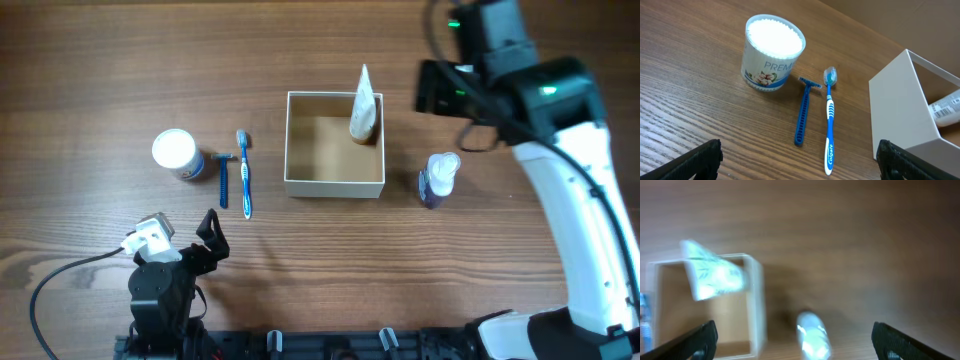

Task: Pack container
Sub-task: 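Move the right gripper to the soap pump bottle and grasp it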

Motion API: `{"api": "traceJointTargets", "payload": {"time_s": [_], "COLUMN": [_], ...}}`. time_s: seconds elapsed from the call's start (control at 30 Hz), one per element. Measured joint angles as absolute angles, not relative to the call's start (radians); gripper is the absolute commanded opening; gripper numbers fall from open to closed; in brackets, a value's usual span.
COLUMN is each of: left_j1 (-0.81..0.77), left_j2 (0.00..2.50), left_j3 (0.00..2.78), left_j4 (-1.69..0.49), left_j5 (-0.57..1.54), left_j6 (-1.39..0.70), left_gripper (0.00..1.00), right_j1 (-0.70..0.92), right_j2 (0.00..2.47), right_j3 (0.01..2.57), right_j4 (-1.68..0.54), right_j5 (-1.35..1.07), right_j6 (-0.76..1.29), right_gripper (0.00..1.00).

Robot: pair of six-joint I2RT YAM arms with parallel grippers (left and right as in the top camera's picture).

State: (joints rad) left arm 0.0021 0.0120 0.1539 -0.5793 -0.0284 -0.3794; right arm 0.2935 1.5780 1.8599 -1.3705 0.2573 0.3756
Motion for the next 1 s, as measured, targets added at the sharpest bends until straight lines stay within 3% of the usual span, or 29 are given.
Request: {"api": "traceJointTargets", "payload": {"time_s": [0.13, 0.3, 0.53, 0.77, 0.9, 1.0], "left_j1": [0.002, 0.002, 0.002, 0.002, 0.002, 0.002], "left_j2": [0.012, 0.012, 0.012, 0.012, 0.012, 0.012], "left_j3": [0.154, 0.154, 0.154, 0.154, 0.154, 0.154], "left_j4": [-0.579, -0.579, -0.579, -0.579, -0.579, -0.579], "left_j5": [-0.028, -0.028, -0.028, -0.028, -0.028, -0.028], "left_j6": [-0.379, -0.379, -0.379, -0.379, -0.379, -0.379], "left_gripper": [1.0, 1.0, 1.0, 1.0, 1.0, 1.0], "right_j1": [0.202, 0.197, 0.197, 0.197, 0.197, 0.197], "right_j2": [1.593, 1.6, 1.605, 1.605, 1.605, 1.605], "right_j3": [1.803, 1.61, 1.34, 1.288, 1.285, 1.276], "right_j4": [-1.45, -1.37, -1.201, -1.131, -1.11, -1.082], "right_j5": [0.202, 0.142, 0.075, 0.055, 0.036, 0.033], "right_j6": [0.379, 0.381, 0.35, 0.343, 0.342, 0.344], "right_gripper": [1.0, 0.98, 0.81, 0.62, 0.68, 0.63]}}
